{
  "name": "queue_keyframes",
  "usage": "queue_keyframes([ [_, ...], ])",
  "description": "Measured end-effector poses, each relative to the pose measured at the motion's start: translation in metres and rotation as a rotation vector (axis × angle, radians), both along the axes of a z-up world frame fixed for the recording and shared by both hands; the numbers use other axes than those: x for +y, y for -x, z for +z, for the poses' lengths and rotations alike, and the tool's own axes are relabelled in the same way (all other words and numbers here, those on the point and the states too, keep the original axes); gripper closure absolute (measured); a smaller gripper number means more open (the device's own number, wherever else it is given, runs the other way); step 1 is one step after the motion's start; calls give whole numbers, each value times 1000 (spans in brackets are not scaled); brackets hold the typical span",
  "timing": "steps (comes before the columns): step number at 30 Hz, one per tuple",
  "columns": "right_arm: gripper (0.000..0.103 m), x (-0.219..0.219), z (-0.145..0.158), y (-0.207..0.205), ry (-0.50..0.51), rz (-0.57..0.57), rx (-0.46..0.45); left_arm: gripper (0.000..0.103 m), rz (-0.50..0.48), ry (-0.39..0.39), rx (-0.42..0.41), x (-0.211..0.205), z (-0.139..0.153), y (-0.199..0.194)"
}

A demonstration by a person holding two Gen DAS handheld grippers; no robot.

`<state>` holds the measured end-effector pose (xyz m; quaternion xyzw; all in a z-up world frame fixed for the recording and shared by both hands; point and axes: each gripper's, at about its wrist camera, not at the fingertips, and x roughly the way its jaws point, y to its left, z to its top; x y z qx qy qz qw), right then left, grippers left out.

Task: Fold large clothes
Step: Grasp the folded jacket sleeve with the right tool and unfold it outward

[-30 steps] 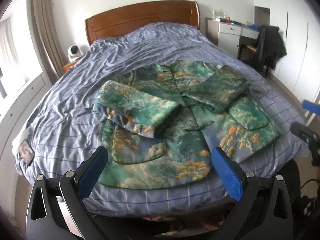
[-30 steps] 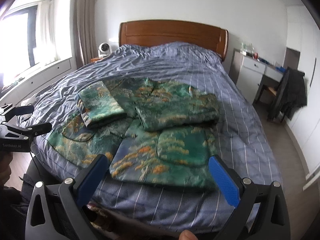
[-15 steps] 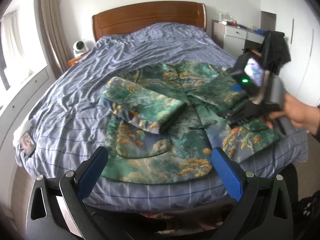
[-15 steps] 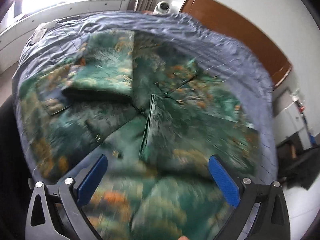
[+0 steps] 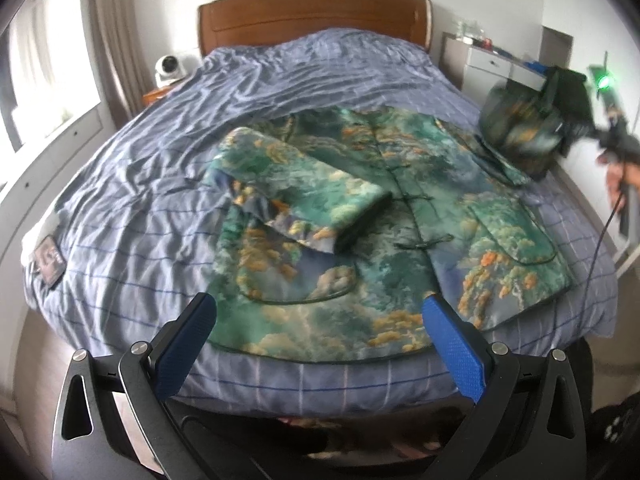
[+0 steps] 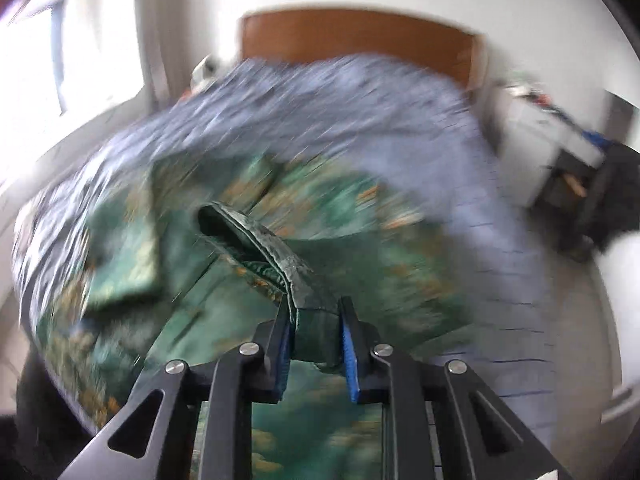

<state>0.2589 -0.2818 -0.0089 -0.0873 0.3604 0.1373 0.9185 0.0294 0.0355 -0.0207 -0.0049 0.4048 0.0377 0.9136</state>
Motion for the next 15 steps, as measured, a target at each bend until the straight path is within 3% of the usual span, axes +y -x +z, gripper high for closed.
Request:
queue_keyframes([
  [3,82,-69,30,4,-33,-193,-108,0,-42,-27,3,-13,-1,-5],
  [5,82,-113,29,-1,-86,-313,-109,0,-60,-44,5,-18,-1,-7],
  [10,82,-226,-13,-8,-186,-634,-83,0,-107,-106,-1,-15,4,-18],
  [15,82,-298,-69,-7,-247,-859,11,0,-198,-116,43,-4,1,-45],
])
